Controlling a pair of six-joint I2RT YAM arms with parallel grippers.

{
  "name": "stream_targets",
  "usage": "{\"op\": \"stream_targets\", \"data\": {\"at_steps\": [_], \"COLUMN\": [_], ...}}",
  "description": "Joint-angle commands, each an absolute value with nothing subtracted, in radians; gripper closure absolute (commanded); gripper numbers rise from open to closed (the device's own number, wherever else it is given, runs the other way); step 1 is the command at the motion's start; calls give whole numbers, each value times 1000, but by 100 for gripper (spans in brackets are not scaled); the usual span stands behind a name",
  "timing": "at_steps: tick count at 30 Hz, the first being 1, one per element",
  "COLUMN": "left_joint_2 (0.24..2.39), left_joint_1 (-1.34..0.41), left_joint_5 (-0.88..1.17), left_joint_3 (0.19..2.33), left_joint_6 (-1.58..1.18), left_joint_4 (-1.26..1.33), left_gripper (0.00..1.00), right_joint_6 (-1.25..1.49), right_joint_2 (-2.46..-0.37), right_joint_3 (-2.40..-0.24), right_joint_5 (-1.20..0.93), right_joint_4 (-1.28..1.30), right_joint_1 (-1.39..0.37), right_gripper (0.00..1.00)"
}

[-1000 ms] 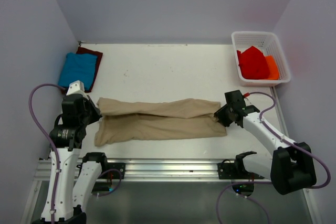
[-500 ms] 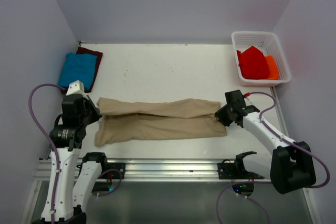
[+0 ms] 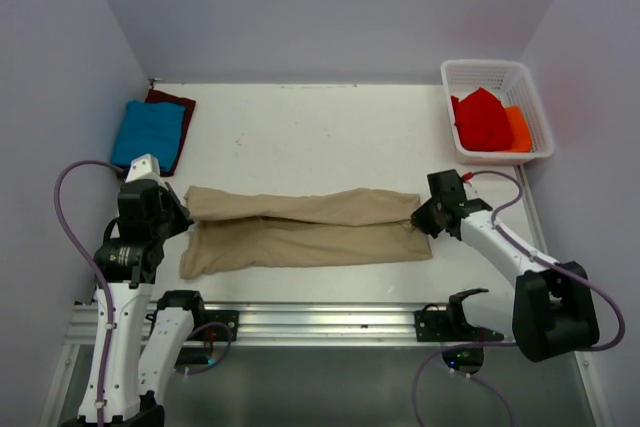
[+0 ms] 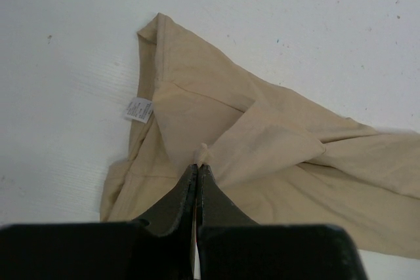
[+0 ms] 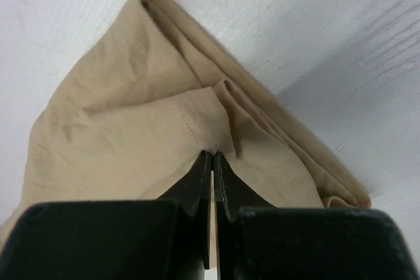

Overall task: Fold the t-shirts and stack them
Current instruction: Fold the tshirt

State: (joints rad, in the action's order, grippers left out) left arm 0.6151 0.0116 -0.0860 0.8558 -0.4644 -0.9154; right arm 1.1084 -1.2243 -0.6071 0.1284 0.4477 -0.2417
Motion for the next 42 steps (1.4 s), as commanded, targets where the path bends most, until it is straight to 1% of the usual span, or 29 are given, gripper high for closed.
{"op": "stream_targets", "data": {"at_steps": [1, 4, 8, 11, 17, 19, 21, 25, 29, 33, 42], "left_joint_2": [611, 614, 624, 650, 779, 833, 883, 917, 907, 841, 719], "left_joint_1": [9, 9, 9, 8, 8, 9, 9, 9, 9, 9, 9], "left_joint_5": [-106, -115, -120, -118, -147, -172, -176, -225, -255, -256, -167], "left_joint_3": [873, 885, 905, 922, 956, 976, 1008, 1035, 1009, 976, 865], "left_joint_6": [-479, -480, -491, -505, -520, -515, -509, -491, -476, -466, -469], "left_joint_4": [-919, -917, -879, -818, -678, -640, -624, -611, -633, -675, -802], "left_gripper": [100, 100, 100, 100, 100, 100, 100, 100, 100, 100, 100], "right_joint_6": [1042, 956, 847, 755, 638, 618, 600, 584, 569, 557, 554], "right_joint_2": [-1129, -1082, -1146, -1255, -1543, -1625, -1663, -1680, -1628, -1546, -1413], "right_joint_3": [-669, -738, -938, -1064, -1282, -1325, -1367, -1358, -1270, -1189, -1042], "right_joint_5": [143, 152, 196, 193, 196, 202, 218, 230, 274, 331, 327], "right_joint_4": [433, 457, 528, 558, 610, 624, 633, 634, 626, 637, 661], "right_joint_1": [-239, -238, -239, -239, -236, -238, -236, -238, -238, -238, -238], "right_gripper": [100, 100, 100, 100, 100, 100, 100, 100, 100, 100, 100]}}
